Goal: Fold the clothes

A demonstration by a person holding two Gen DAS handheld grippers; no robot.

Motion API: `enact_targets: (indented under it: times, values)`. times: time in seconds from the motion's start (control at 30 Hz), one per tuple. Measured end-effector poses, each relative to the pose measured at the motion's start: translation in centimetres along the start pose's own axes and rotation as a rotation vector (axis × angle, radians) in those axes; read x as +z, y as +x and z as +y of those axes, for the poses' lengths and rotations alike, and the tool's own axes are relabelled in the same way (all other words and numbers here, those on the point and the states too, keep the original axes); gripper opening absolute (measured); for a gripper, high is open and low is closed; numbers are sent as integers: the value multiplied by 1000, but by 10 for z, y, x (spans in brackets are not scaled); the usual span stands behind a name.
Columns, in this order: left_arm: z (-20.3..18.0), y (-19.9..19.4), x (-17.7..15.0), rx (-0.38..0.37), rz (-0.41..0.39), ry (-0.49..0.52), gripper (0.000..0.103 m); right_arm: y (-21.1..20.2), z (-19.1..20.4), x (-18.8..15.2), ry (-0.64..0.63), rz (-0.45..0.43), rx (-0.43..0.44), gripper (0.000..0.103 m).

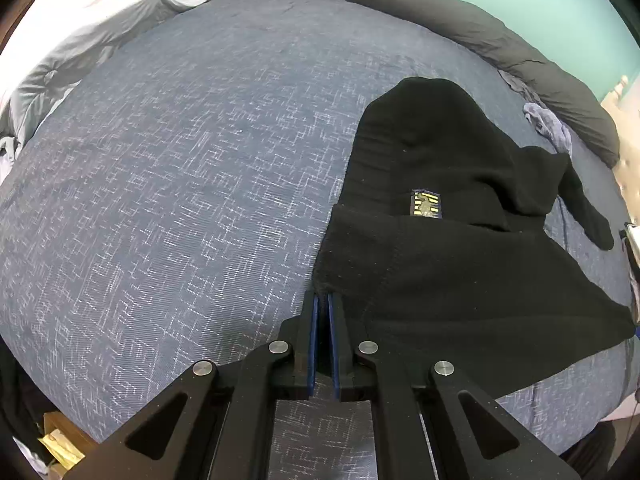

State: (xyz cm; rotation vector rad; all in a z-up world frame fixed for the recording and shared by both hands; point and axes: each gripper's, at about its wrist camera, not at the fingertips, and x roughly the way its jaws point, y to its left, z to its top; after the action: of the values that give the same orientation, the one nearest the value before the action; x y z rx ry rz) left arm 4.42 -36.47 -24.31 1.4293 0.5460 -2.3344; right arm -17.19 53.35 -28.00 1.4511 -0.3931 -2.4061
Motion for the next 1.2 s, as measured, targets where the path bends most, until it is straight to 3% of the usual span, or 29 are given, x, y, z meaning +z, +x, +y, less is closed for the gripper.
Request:
enact_targets:
  times: [0.17,0.2,0.23,0.3,0.43,0.73,0.83,0.97,1.2]
  values:
    - [-3,-6,2,12,-8,12,5,15,9,-7,-24,29,31,39]
    - [-3,-8,2,15,-11,14,5,19,12,-8,-32,37,23,29]
    - [-4,-9,3,17,-14,17,5,22,13,-9,-35,47,17,12]
    - [-4,-13,4,22,-20,22,5,24,16,-7,-37,54,-5,7]
    - [-4,-22,7,23,-28,23,5,1,14,7,-1,-12,-9,6]
    - [-4,-55,15,23,-41,44,5,-51,29,33,-61,-41,-5,5]
    - [-4,-55,11,23,-15,55,5,-44,28,27,-79,9,-30,5]
    - [-8,-26,-2,58,79,78,5,-9,19,6,-65,101,-73,5]
    - [8,-7,-11,35,95,-12,9,15,2,-13,-15,137,-75,10]
